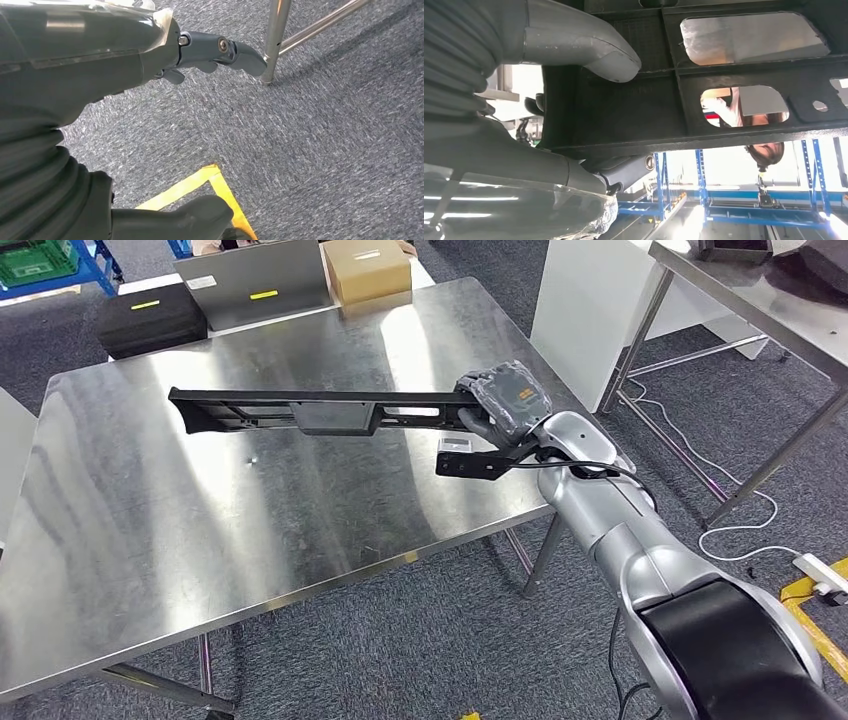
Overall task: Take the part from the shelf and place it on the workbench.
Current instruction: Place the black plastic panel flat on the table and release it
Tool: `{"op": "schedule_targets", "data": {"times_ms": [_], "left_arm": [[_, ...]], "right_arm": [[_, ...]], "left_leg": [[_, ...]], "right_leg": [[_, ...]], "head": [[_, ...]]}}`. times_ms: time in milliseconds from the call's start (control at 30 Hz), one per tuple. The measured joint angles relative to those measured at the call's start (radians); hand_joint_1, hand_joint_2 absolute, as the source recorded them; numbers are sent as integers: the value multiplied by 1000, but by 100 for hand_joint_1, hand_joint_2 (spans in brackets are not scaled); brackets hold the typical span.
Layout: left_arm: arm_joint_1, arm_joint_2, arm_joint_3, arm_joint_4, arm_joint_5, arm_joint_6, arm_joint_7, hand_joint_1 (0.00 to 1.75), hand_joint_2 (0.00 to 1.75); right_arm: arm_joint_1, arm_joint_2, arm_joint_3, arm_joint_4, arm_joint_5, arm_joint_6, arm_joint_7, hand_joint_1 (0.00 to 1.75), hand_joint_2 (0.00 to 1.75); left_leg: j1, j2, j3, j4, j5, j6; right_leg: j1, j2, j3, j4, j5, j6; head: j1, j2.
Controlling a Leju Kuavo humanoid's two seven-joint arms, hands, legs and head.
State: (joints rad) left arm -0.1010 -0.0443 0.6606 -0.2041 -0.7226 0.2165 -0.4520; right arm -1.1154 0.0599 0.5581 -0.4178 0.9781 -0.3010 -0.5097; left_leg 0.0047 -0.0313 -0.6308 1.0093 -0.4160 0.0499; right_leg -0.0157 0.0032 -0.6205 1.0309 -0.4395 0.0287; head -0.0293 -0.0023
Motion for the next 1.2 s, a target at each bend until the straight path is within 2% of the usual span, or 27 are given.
{"op": "schedule_targets", "data": {"times_ms": [67, 200, 333, 367, 633, 1200], "left_arm": [[0, 0, 9, 0, 12, -5, -10, 0, 175], [5, 3, 41, -1, 48, -15, -25, 0, 0], [14, 8, 61, -3, 43, -1, -9, 0, 0], [16, 9, 65, -3, 42, -1, -5, 0, 0], [26, 12, 83, -3, 40, -7, 6, 0, 0], [30, 13, 88, -3, 24, -21, 11, 0, 0]], "right_arm": [[-3, 4, -4, 3, 1, 0, -1, 0, 0], [-4, 12, -8, 5, 8, 1, -4, 0, 0], [-7, 17, -21, 5, 9, -1, -3, 0, 0], [-7, 17, -25, 6, 9, -1, -3, 0, 0], [-5, 11, -40, 8, 12, -3, -3, 0, 0], [-1, 6, -48, 14, 21, -11, -15, 0, 0]], "left_leg": [[0, 0, 1, -2, 1, -2], [-2, 1, 9, -14, 3, -7], [-1, 3, 47, -76, 30, -39], [-1, 3, 46, -75, 30, -41], [-2, 4, 39, -63, 25, -34], [-1, 4, 38, -60, 24, -33]], "right_leg": [[0, 0, 0, 0, 0, 0], [-3, 0, 9, -14, 4, -1], [2, -1, 45, -72, 26, -22], [2, -1, 45, -73, 27, -23], [2, -1, 45, -73, 27, -22], [2, -1, 45, -73, 27, -22]], "head": [[0, 0], [-1, 0], [2, 0], [2, 0], [2, 0], [2, 0]]}}
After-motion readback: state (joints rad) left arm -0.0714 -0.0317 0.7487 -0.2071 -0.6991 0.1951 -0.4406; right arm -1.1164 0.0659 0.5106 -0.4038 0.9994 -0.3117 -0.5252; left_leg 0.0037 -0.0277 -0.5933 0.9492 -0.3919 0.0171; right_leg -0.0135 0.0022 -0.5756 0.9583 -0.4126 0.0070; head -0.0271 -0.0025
